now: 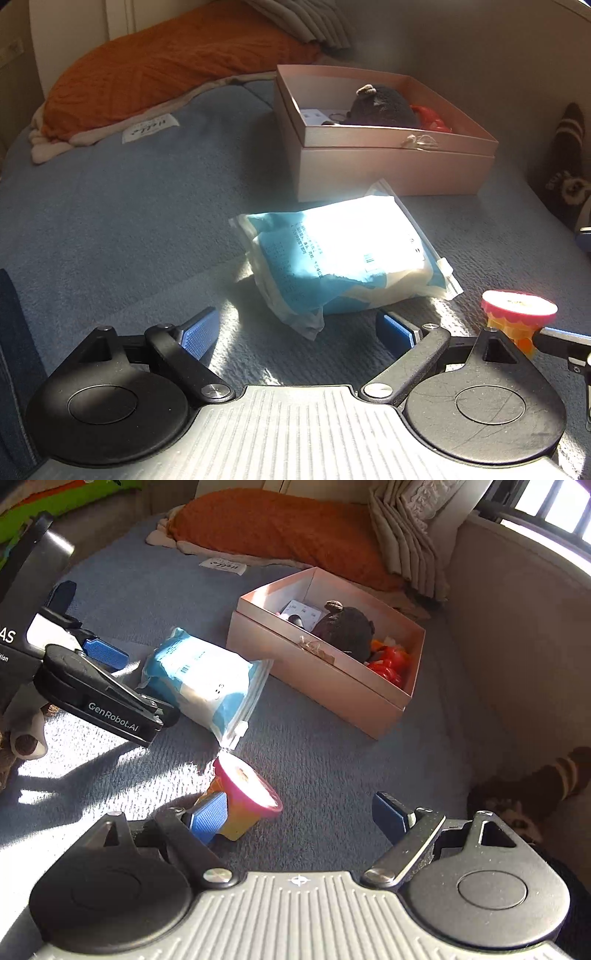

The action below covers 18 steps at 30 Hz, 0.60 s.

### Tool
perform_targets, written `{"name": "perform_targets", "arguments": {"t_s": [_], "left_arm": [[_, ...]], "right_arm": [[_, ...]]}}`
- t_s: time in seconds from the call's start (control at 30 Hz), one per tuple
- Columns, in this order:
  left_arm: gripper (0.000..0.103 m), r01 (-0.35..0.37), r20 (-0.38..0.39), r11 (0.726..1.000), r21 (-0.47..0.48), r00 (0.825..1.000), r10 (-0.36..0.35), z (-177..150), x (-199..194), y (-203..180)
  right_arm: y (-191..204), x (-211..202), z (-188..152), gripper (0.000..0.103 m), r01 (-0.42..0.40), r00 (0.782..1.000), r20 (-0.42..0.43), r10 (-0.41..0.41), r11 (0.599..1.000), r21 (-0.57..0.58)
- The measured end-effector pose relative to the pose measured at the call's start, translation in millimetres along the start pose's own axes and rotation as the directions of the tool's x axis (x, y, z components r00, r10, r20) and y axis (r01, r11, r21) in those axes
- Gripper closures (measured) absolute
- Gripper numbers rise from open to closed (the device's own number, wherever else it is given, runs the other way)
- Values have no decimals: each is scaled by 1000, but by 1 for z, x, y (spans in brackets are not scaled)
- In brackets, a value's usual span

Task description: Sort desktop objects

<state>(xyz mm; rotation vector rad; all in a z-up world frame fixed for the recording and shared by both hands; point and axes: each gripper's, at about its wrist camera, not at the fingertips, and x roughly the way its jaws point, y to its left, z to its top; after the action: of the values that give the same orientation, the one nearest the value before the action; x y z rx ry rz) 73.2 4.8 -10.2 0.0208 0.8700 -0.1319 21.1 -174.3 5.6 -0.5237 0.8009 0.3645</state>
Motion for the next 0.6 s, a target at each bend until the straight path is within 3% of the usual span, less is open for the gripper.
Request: {"name": "perform_targets", "arguments": {"t_s": [0.13,0.2,0.3,0.37,0.5,0.6], "left_arm": [[7,64,16,998,-16,998,-64,-1,-6,0],[7,113,16,994,-14,994,-113,-2,-9,-3],[7,215,0,977,11,977,-215,-4,-15,-12],[7,253,21,966,51,967,-255,-5,-25,-21],[3,134,110,980,148,982,-151,-1,-35,-32],[3,65,70,976,207,994,-82,7,-16,-38]], "right_arm": [[-29,1,0,16,65,998,-25,-63,996,68],[-47,1,2,12,87,996,-27,-84,988,126],[-74,5,2,2,123,992,-20,-122,957,264],[-89,13,0,2,149,989,-41,-144,926,347],[-114,33,-13,2,166,984,-133,-114,853,494],[-120,41,-21,2,178,979,-181,-94,829,530]]}}
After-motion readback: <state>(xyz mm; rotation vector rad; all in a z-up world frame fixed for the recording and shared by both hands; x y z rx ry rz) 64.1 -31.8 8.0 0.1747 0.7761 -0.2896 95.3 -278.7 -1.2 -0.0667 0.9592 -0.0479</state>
